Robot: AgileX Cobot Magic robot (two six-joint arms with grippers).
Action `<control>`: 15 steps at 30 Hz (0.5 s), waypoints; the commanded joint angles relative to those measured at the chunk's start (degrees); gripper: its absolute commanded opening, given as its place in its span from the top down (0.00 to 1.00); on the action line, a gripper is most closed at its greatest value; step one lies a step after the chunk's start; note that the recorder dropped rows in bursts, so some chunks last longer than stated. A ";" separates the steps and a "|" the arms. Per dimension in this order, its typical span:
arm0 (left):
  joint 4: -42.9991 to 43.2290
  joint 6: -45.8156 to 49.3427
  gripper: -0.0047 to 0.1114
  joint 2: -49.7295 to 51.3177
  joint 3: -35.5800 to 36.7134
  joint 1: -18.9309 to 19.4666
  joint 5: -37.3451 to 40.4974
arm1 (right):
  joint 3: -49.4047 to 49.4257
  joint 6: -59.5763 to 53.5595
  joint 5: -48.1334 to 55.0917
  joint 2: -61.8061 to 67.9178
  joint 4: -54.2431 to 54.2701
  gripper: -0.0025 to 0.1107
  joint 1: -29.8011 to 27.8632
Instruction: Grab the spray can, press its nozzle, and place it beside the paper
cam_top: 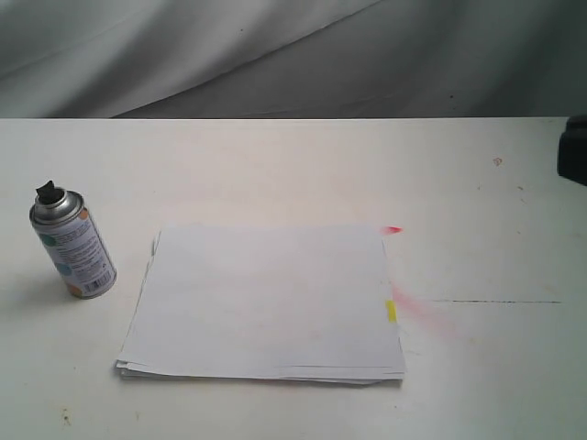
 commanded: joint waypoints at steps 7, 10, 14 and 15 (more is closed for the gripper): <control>-1.69 0.43 0.96 -0.07 9.16 0.10 -1.13 | 0.17 0.48 -0.38 -0.33 -0.02 0.98 -0.25; -1.69 0.54 0.96 -0.07 10.60 0.10 -1.13 | 0.17 0.48 -0.38 -0.33 -0.02 0.98 -0.25; -1.69 0.54 0.96 -0.07 11.85 0.10 -0.87 | 0.17 0.48 -0.38 -0.33 -0.02 0.98 -0.25; -1.69 0.54 0.96 -0.07 11.85 0.10 -0.97 | 0.17 0.48 -0.38 -0.33 -0.02 0.98 -0.25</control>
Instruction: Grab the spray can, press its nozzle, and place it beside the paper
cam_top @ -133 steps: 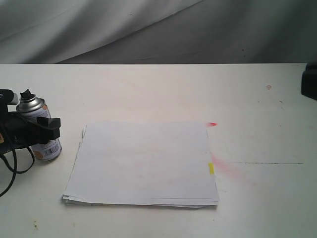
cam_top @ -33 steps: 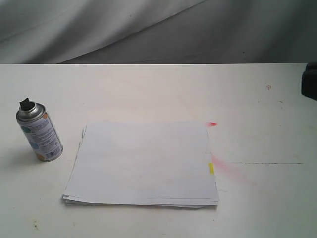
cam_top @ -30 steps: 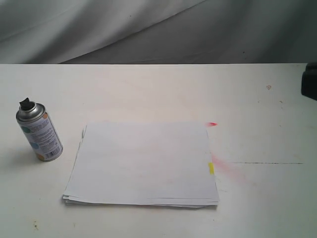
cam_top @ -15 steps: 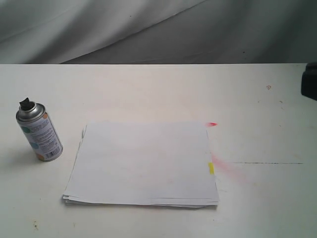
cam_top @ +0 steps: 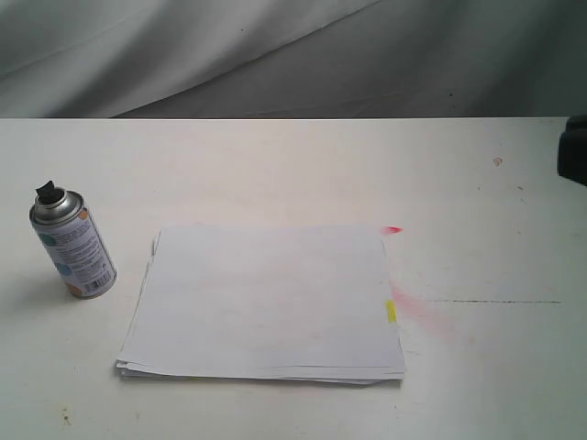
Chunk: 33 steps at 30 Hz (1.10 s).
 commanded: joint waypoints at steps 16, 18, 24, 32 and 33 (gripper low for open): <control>-0.88 0.34 0.96 -0.17 0.66 0.10 -1.01 | 0.17 0.48 -0.38 -0.33 -0.02 0.98 -0.25; -0.88 0.34 0.96 -0.17 0.66 0.10 -1.01 | 0.17 0.48 -0.38 -0.33 -0.02 0.98 -0.25; -0.88 0.34 0.96 -0.17 0.66 0.10 -1.01 | 0.17 1.59 -0.38 -0.33 1.43 0.98 -0.25; -0.88 0.34 0.96 -0.17 0.66 0.10 -1.01 | 0.17 5.61 -23.60 -2.89 9.00 0.98 -0.25; -0.88 0.34 0.96 -0.17 0.66 0.10 -1.01 | 0.17 5.87 -26.12 -3.19 8.60 0.98 -0.25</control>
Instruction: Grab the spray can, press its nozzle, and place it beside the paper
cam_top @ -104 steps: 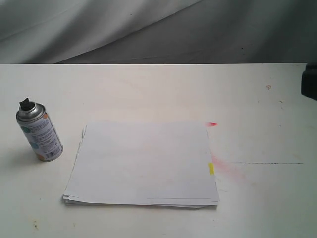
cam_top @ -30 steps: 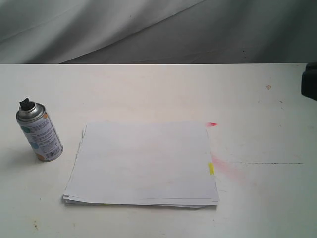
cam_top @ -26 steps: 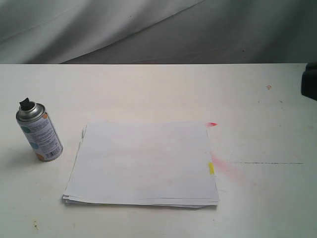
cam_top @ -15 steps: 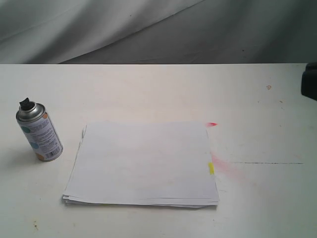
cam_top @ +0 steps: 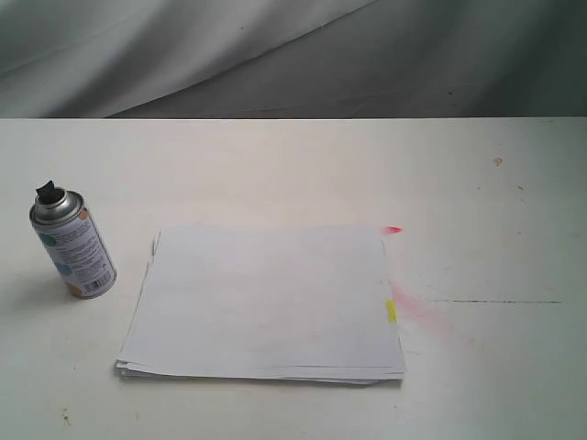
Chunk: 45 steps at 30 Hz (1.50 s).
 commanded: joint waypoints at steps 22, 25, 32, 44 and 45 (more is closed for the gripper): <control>-0.88 0.31 0.96 -0.17 0.26 0.10 -0.61 | 24.34 9.84 -30.99 -19.25 -0.87 0.98 -3.00; -0.88 0.31 0.96 -0.17 0.26 0.10 -0.61 | 24.46 10.11 -31.79 -19.25 0.82 0.98 -3.00; -0.88 0.31 0.96 -0.17 0.26 0.10 -0.61 | 30.35 33.19 -37.95 -19.25 -17.30 0.98 -3.00; -0.88 0.31 0.96 -0.17 0.26 0.10 -0.61 | 41.11 62.22 -41.74 -19.25 -47.96 0.98 -3.00; -0.88 0.31 0.96 -0.17 0.26 0.10 -0.61 | 42.02 62.52 -42.23 -19.25 -47.96 0.98 -3.00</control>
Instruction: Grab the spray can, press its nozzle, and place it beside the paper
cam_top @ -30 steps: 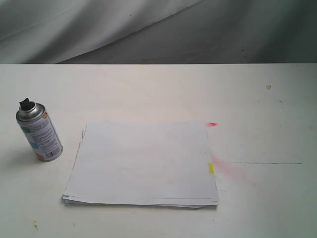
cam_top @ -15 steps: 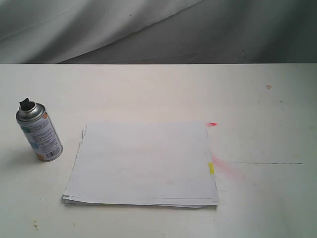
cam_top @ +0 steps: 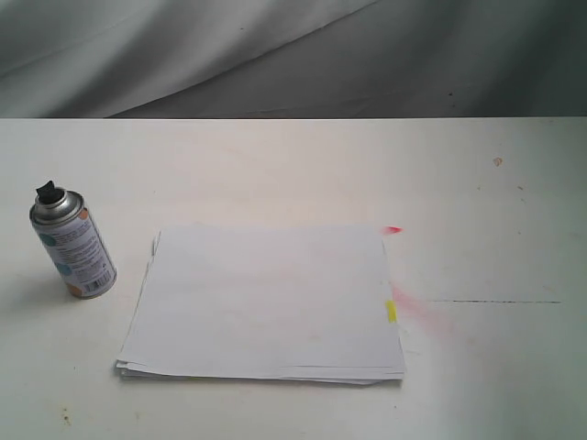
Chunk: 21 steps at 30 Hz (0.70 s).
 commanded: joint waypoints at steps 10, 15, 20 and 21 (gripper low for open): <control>-0.78 0.21 0.96 -0.17 0.26 0.10 -0.57 | 6.23 4.22 -0.33 -0.20 -1.90 0.98 -0.37; -0.78 0.21 0.96 -0.17 0.26 0.10 -0.57 | 6.23 4.01 1.72 -0.20 -2.23 0.98 -0.37; -0.78 0.21 0.96 -0.17 0.26 0.10 -0.57 | 6.23 4.01 1.72 -0.20 -2.23 0.98 -0.37; -0.78 0.21 0.96 -0.17 0.26 0.10 -0.57 | 6.23 4.01 1.72 -0.20 -2.23 0.98 -0.37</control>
